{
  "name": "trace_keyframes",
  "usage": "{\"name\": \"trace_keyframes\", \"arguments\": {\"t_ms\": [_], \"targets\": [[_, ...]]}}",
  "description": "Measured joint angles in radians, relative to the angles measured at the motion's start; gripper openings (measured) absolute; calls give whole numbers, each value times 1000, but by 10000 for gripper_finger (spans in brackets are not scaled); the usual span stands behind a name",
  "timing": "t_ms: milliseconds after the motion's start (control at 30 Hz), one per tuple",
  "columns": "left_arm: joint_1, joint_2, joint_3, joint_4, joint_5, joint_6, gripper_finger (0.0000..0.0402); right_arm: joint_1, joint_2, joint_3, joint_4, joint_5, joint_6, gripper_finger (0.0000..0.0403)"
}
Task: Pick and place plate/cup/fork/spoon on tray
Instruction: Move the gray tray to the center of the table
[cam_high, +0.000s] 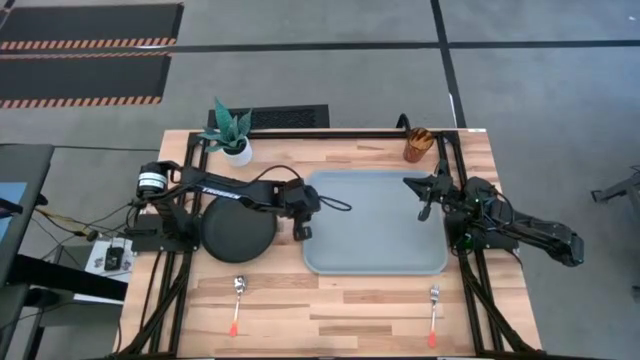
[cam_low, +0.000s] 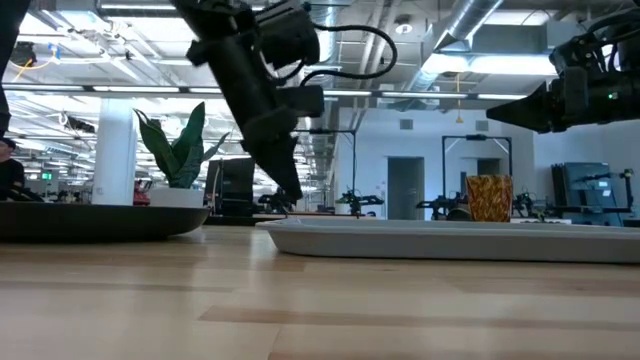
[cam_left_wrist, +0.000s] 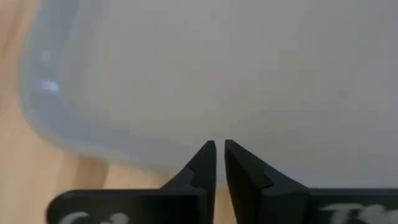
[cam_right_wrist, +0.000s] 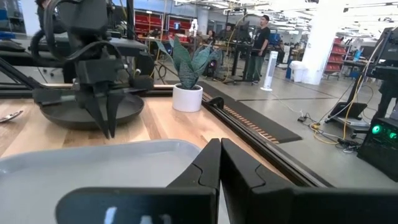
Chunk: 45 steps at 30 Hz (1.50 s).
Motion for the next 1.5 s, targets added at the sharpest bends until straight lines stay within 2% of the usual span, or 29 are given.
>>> {"name": "trace_keyframes", "arguments": {"t_ms": [233,467,633,800,1033,1300,1500], "targets": [[14,3,39,-115,1,-309,105,0,0,0,0,0,0,33],[57,59,39,-110,34,-360,165,0,0,0,0,0,0,33],[81,99,41,-107,57,-367,176,0,0,0,0,0,0,33],[91,116,42,-105,98,-376,169,0,0,0,1,0,0,33],[91,113,43,-152,131,-365,115,0,0,0,1,0,0,33],[90,113,42,-180,129,-380,58,0,0,0,1,0,0,33],[89,114,41,-177,97,-392,51,0,0,0,1,0,0,33]]}}
